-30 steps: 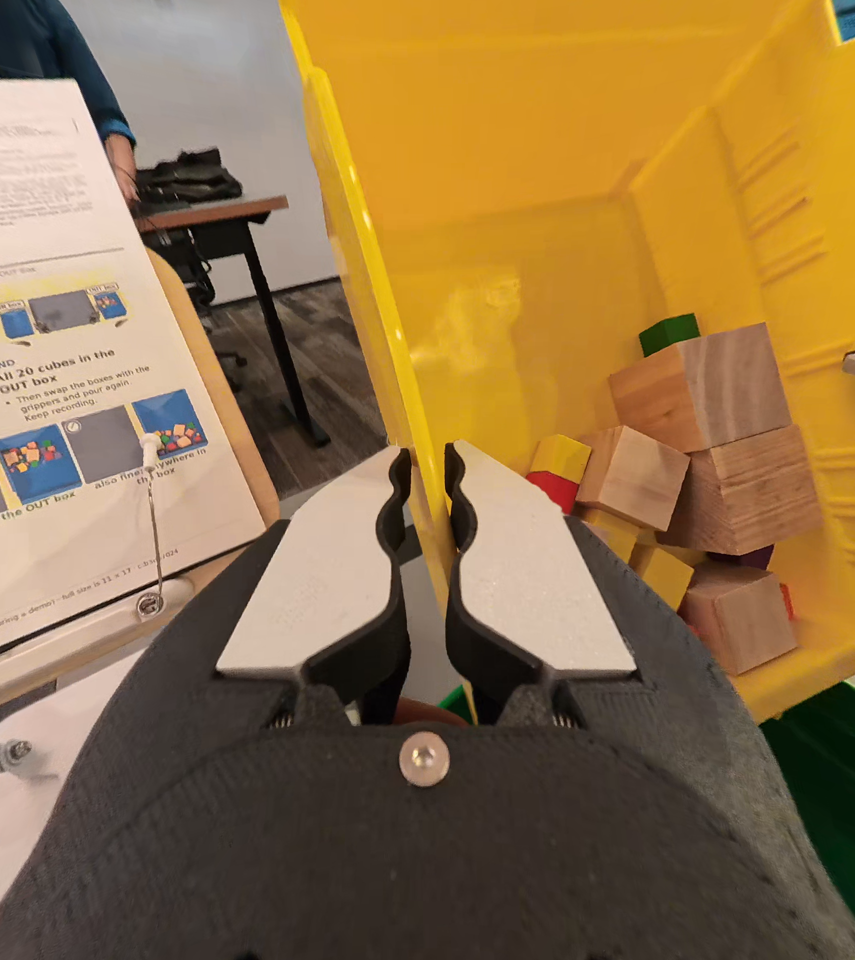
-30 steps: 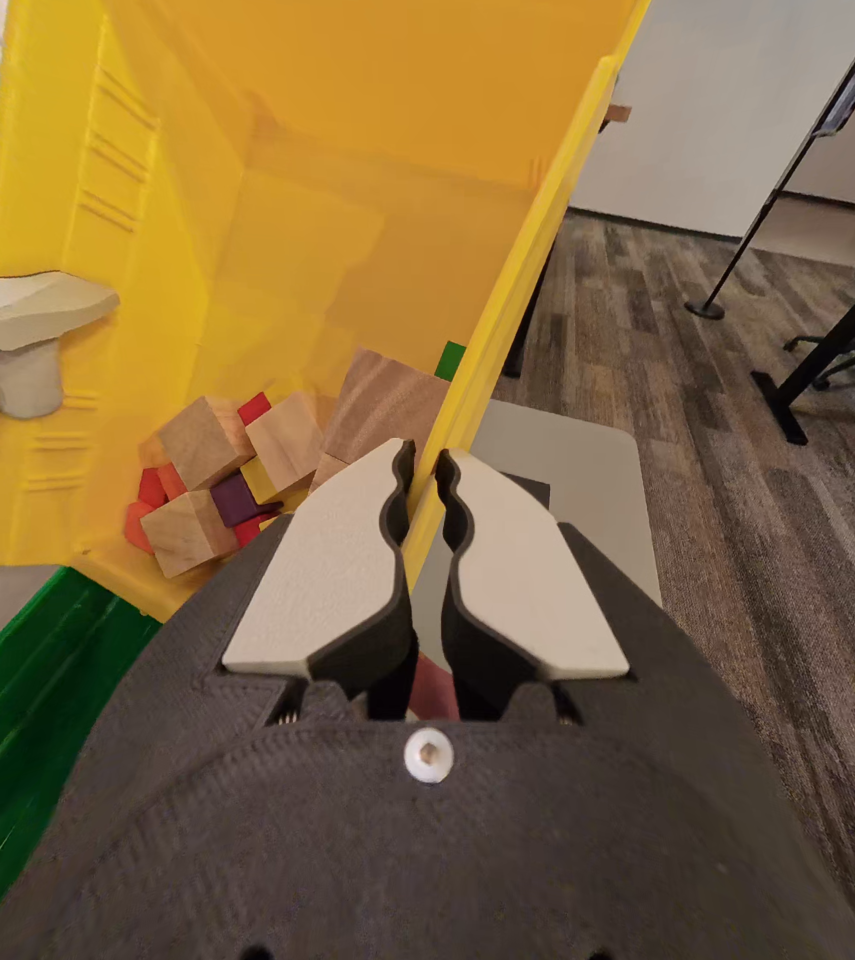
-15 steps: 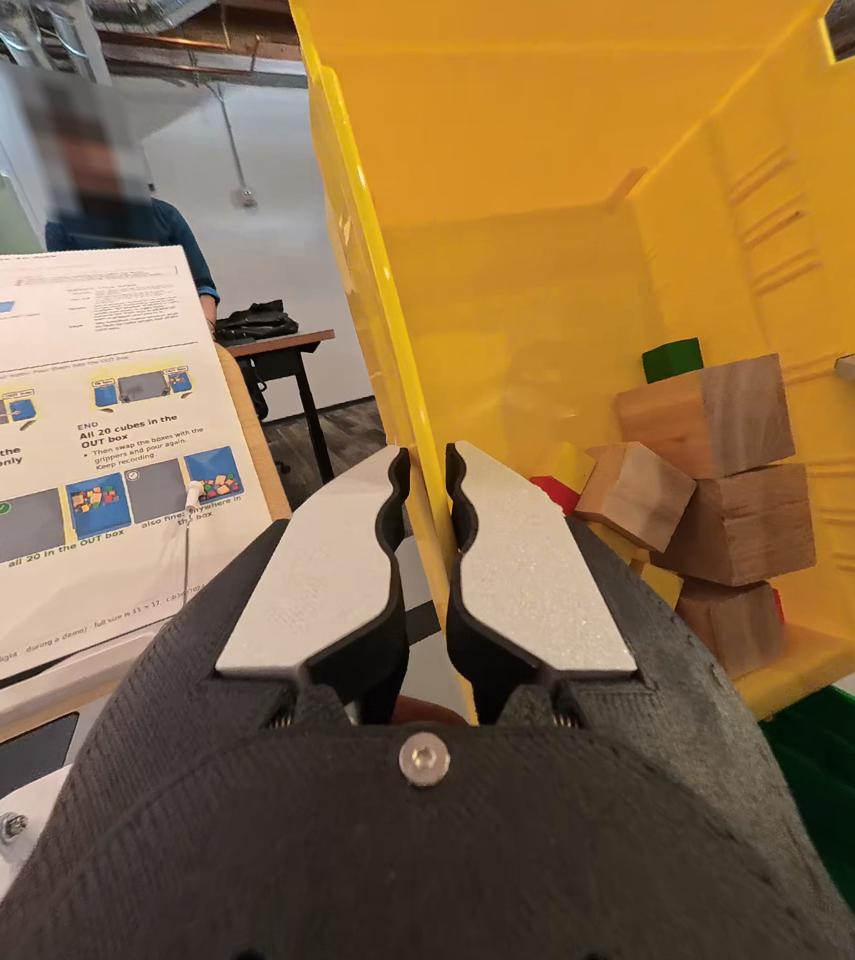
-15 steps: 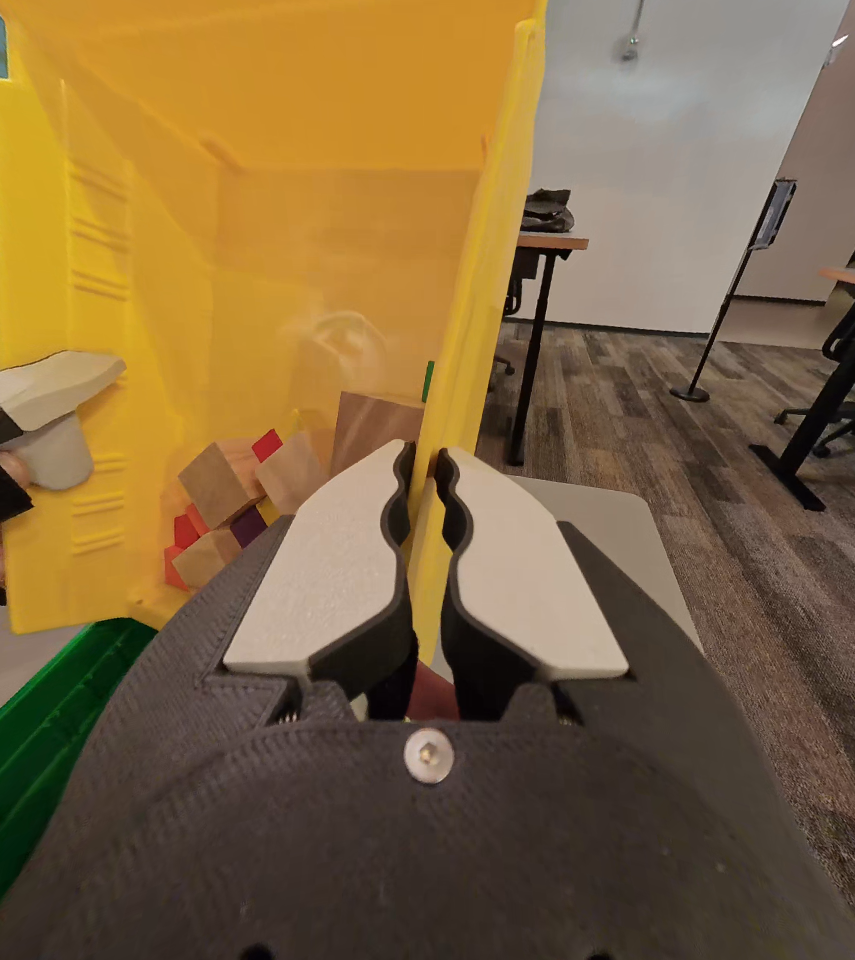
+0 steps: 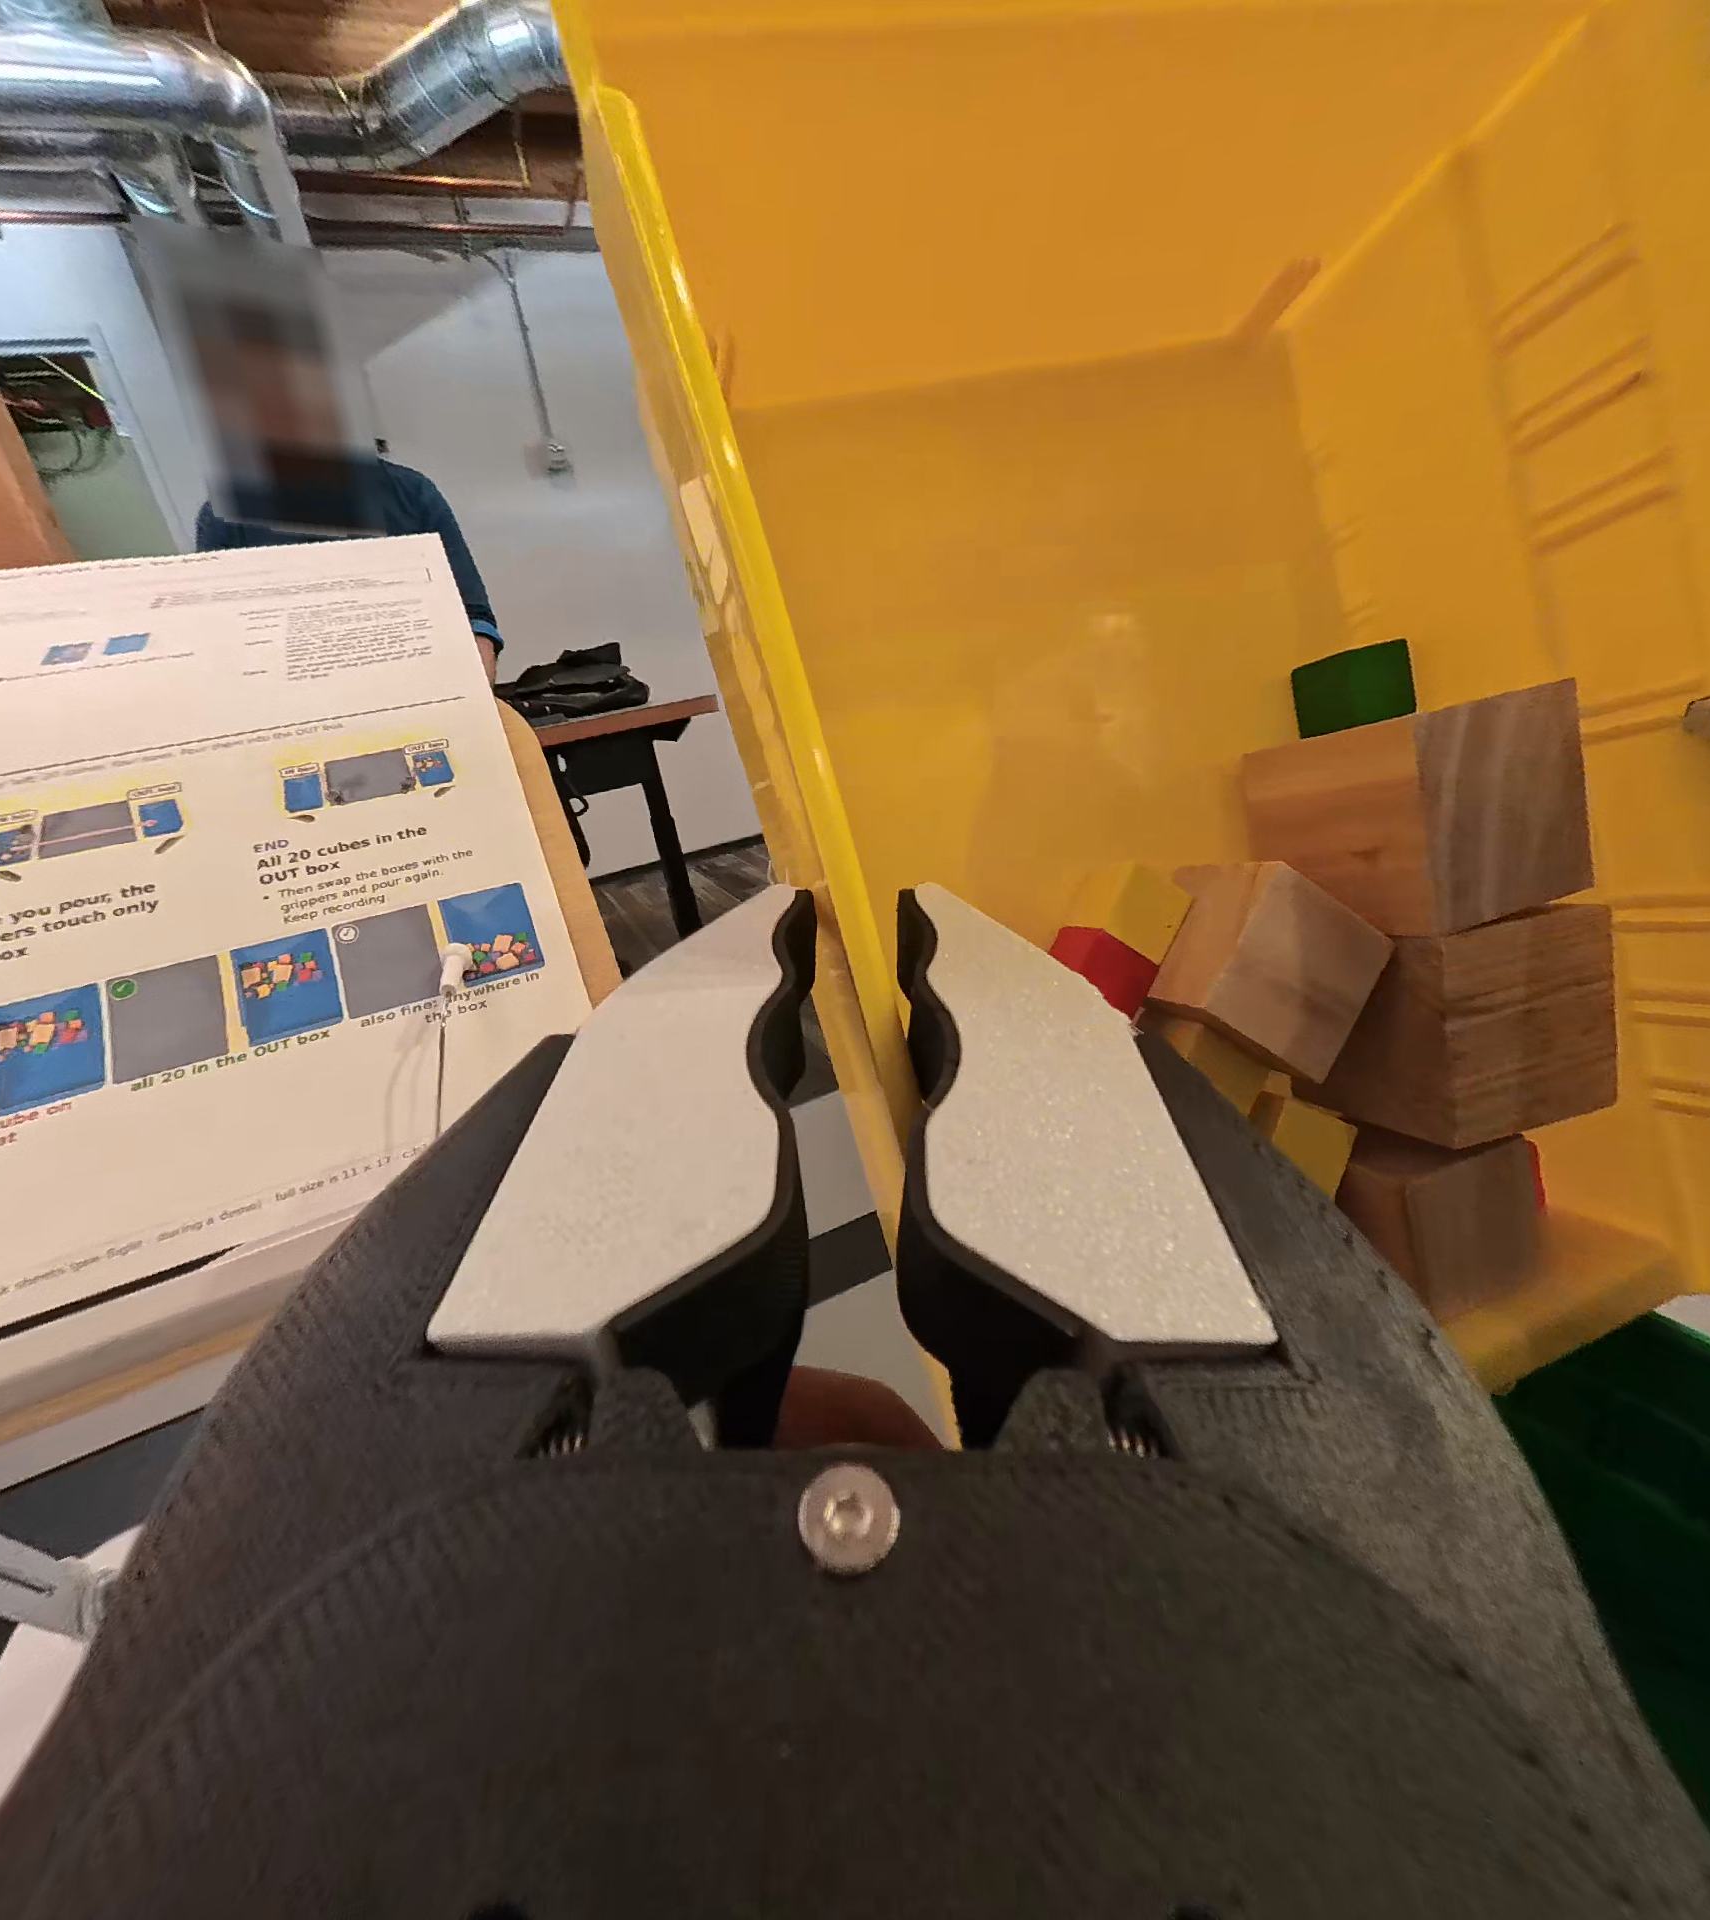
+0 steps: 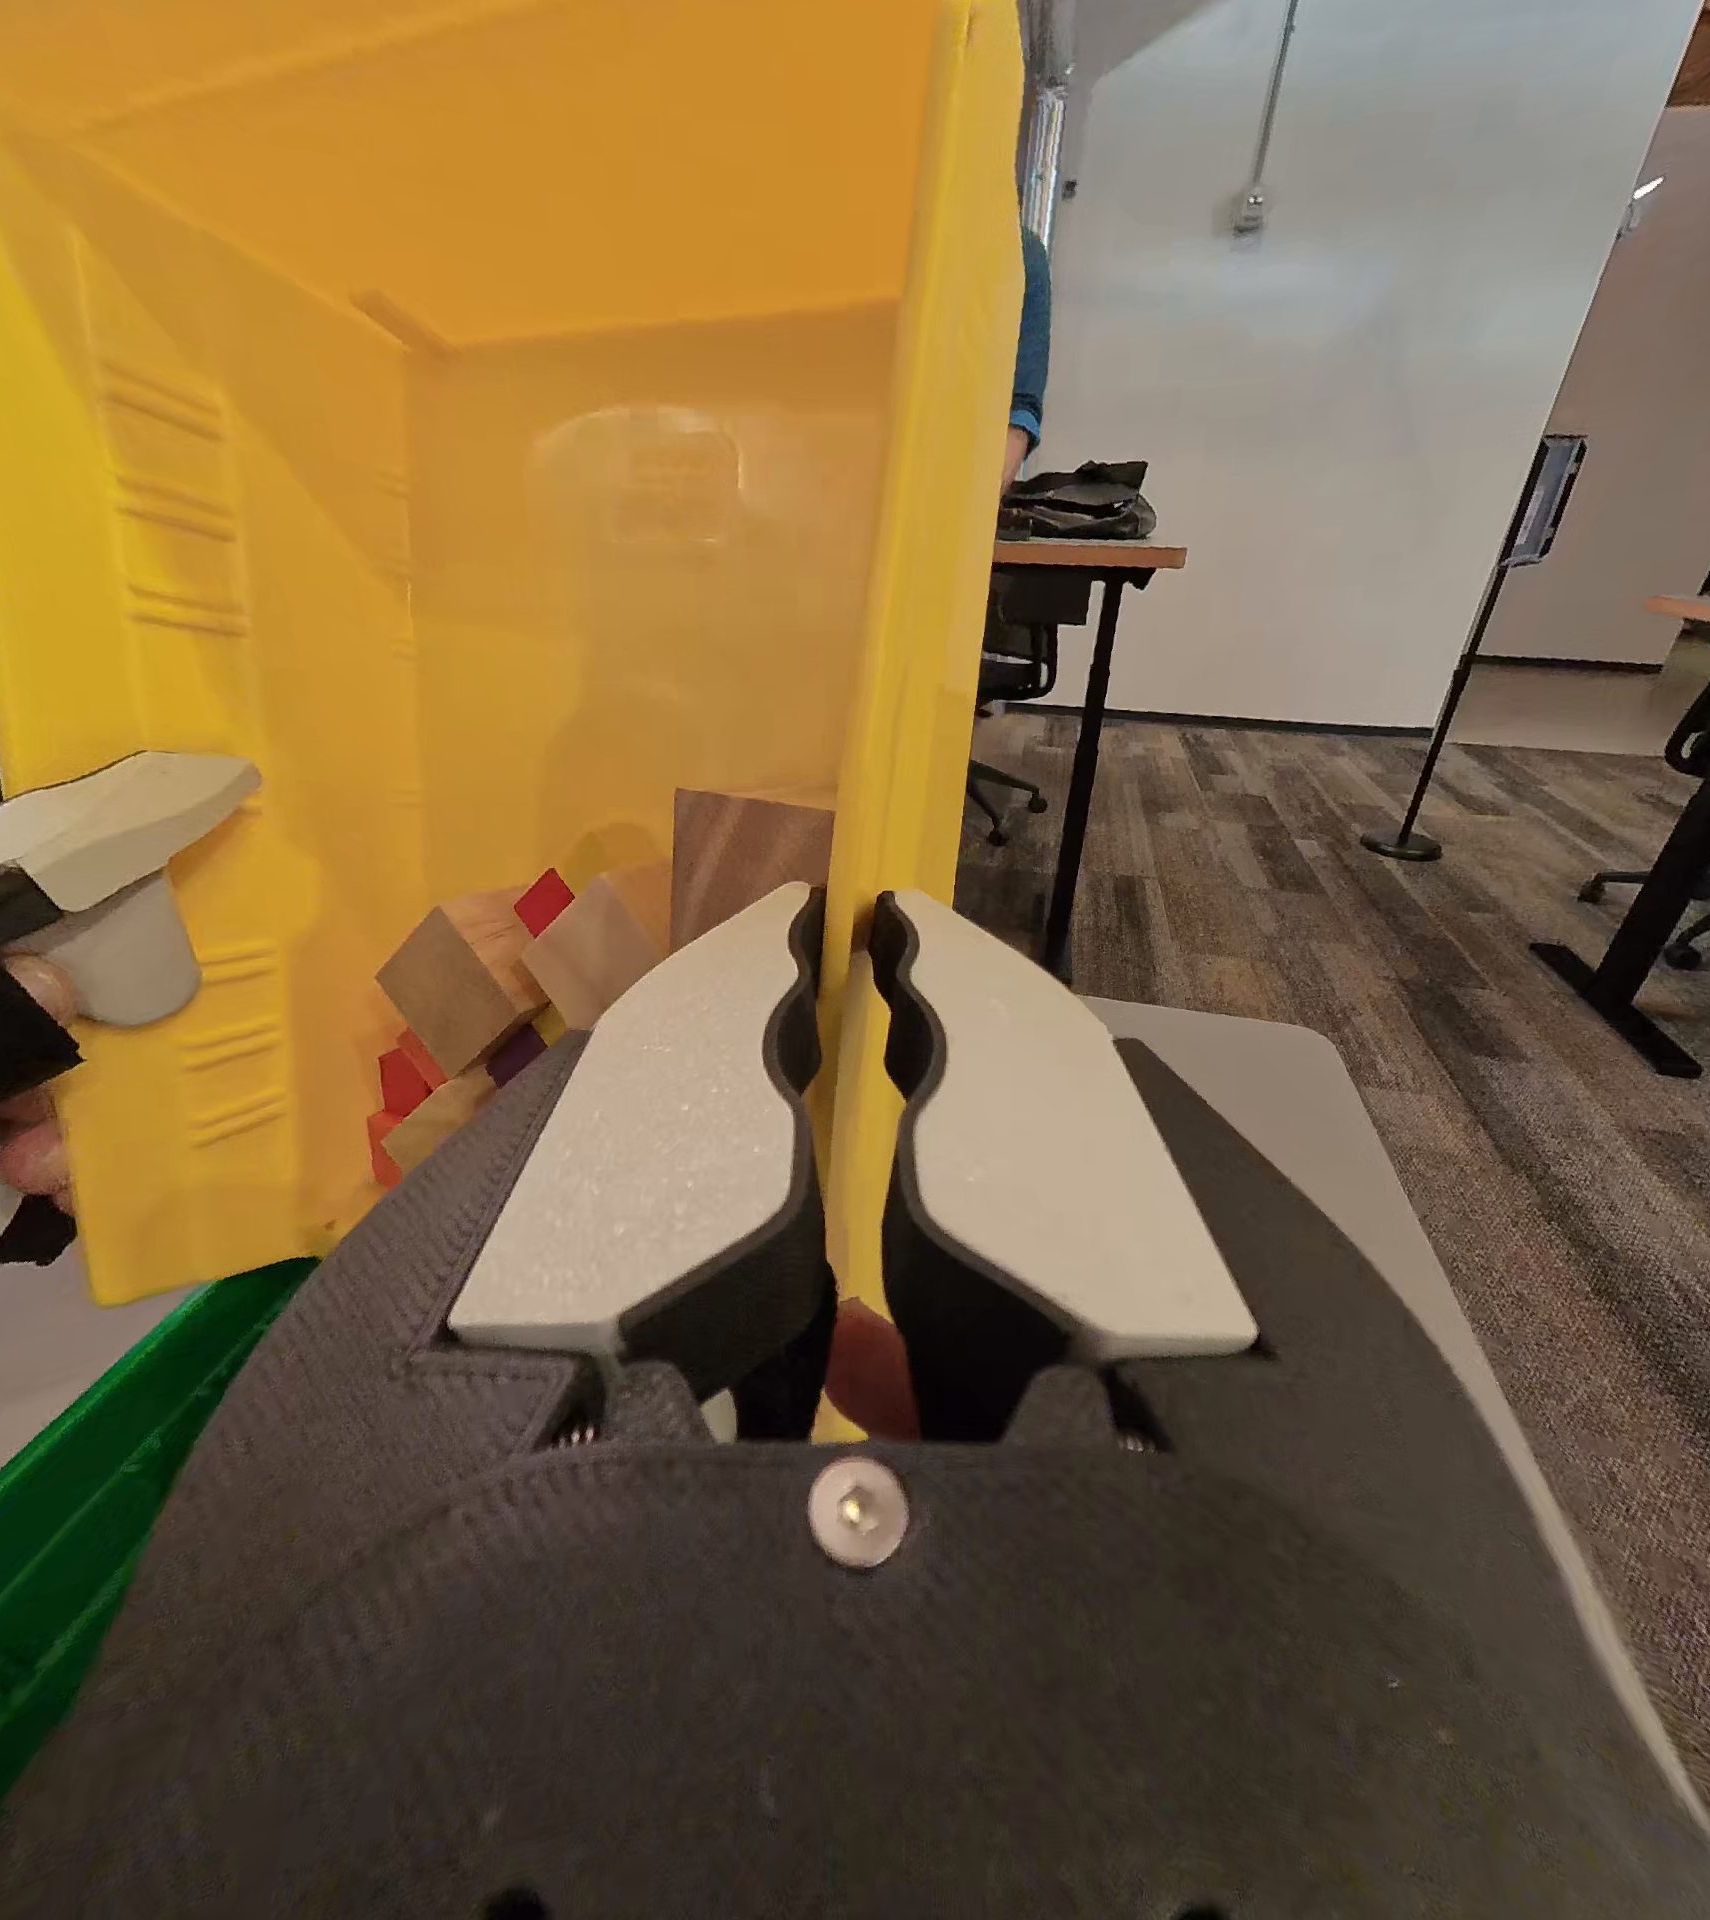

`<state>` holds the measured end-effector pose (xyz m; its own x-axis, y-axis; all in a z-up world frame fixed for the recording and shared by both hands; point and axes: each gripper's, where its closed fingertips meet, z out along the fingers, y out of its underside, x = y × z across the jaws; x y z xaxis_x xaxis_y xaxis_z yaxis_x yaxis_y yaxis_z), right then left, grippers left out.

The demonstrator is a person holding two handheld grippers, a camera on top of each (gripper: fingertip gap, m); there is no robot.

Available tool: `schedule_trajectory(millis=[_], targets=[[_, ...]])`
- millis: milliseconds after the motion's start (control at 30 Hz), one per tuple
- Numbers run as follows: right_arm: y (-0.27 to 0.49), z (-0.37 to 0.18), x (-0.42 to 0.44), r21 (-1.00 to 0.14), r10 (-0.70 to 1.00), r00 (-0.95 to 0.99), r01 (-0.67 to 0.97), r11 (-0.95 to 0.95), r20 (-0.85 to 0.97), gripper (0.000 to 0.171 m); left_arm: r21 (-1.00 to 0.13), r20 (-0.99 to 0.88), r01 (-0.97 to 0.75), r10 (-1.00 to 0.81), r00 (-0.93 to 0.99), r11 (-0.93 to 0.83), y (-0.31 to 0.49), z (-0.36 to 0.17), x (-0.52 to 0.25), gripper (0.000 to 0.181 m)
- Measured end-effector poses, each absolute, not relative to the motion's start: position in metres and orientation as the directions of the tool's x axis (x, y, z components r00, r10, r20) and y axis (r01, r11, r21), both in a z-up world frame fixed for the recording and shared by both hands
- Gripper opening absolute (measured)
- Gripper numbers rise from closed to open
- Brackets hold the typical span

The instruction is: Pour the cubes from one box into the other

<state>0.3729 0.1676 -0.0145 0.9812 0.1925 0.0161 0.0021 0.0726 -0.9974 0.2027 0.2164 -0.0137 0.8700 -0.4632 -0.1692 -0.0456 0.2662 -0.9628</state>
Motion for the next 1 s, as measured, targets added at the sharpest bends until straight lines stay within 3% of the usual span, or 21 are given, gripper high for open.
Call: schedule_trajectory(millis=[1000], targets=[[0.151,-0.02,0.372,-0.965,0.32,0.943,-0.164,0.203,-0.093,0.007,-0.936,-0.136,0.028,-0.432,0.891,0.352,0.202,-0.014,0.2,0.012]])
